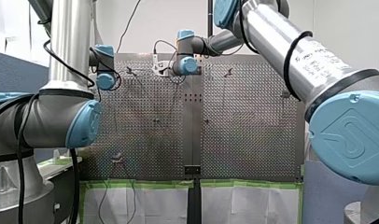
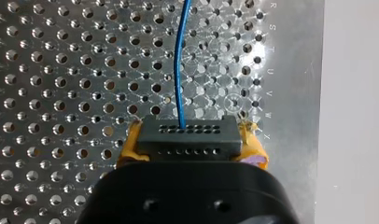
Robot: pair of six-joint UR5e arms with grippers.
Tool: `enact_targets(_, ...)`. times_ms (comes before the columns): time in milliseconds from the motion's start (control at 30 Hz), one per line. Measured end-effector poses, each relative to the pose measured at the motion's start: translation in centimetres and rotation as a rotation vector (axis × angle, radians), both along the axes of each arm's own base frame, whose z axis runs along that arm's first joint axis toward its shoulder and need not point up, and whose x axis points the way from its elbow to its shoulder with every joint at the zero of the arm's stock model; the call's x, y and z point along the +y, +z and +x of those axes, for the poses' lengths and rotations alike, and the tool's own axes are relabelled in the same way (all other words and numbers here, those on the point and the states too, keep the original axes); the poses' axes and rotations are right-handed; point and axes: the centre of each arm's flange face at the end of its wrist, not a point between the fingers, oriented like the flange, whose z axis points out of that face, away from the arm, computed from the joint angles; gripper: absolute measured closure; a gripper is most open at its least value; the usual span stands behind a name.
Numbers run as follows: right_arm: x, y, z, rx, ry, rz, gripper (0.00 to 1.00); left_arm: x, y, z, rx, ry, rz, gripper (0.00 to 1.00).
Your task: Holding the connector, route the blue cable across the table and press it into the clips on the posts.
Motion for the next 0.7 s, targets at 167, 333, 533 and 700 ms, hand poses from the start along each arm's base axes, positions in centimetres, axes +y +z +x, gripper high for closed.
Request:
enact_targets(167,0.0,0.0,0.0,0.001,0.000,-0.002,1.00,-0.5,-0.2,0.3,0.000,-0.036,0.005,1.00)
enact_targets(333,-0.1,0.0,0.0,0.002,-0.004,-0.003,1.00,-0.5,-1.5,1.2,0.039,-0.043,0.009,1.00)
enact_targets(533,-0.2,0.0,-0.1,0.000,-0.020,-0.002,1.00,0.9,-3.5,1.5,0.115,0.018,0.015,1.00)
enact_targets(700,-0.6,0.1,-0.4,-0.007,-0.058,0.005,1.00,1.7,-3.8,1.3,0.138,0.068,0.005,1.00)
